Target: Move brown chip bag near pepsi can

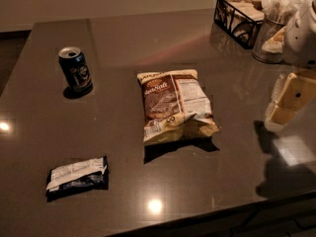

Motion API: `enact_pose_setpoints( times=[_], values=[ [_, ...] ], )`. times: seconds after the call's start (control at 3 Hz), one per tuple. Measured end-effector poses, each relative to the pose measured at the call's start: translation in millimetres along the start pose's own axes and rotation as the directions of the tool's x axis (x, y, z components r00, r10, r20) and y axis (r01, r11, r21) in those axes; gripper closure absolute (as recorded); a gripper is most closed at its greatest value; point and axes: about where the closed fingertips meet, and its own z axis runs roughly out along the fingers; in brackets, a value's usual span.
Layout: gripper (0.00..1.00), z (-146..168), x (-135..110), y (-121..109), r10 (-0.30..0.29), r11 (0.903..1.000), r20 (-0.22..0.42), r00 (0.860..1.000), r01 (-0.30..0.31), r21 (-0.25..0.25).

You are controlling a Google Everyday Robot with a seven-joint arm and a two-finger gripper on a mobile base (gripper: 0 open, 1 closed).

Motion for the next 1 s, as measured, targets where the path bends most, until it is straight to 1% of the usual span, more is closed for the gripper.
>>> enact_pose_setpoints(
  times=[0.33, 0.67, 1.0],
  values=[
    [0.00, 0, 0, 0, 0.000, 1.0000, 0.000, 1.000, 0.000, 0.000],
    [0.00, 5, -9, 4, 0.002, 1.0000, 0.023, 1.000, -0.002, 0.008],
    [0.00, 17, -17, 5, 0.028, 0.9996, 0.043, 0.999, -0.029, 0.008]
  ],
)
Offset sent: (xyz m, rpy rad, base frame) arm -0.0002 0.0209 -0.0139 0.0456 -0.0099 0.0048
